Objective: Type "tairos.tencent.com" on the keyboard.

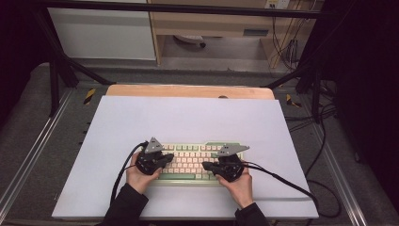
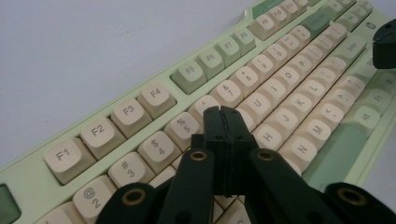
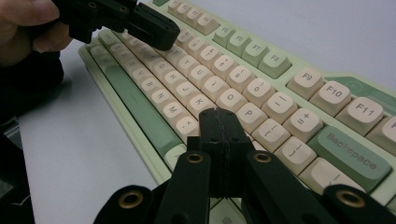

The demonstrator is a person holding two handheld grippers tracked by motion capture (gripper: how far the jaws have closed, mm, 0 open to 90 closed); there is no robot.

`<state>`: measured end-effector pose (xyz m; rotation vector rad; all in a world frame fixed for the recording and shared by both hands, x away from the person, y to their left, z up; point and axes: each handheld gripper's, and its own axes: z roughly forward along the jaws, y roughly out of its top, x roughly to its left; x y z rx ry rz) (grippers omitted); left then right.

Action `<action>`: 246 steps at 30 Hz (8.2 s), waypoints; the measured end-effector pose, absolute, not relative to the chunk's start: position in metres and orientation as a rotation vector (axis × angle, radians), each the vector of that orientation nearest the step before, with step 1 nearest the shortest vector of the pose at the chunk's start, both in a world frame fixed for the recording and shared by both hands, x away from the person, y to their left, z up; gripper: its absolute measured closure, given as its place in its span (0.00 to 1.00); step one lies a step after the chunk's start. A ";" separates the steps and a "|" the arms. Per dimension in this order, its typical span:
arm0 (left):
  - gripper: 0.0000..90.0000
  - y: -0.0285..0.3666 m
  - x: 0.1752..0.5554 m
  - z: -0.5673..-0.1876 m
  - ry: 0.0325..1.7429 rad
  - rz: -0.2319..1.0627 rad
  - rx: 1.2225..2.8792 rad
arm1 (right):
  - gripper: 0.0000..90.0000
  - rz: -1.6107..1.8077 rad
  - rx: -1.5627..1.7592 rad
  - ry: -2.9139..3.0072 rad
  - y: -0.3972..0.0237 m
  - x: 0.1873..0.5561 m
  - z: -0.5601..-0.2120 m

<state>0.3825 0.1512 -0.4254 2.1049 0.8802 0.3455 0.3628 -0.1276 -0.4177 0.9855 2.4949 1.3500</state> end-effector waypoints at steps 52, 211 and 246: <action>1.00 0.183 0.357 -0.419 0.863 0.348 2.102 | 1.00 1.362 0.982 2.485 -0.129 0.361 -0.415; 1.00 0.238 0.337 -0.424 0.928 0.363 2.005 | 1.00 1.233 1.042 2.486 -0.086 0.393 -0.431; 1.00 0.238 0.338 -0.425 0.928 0.368 2.011 | 1.00 1.323 0.956 2.529 -0.067 0.373 -0.423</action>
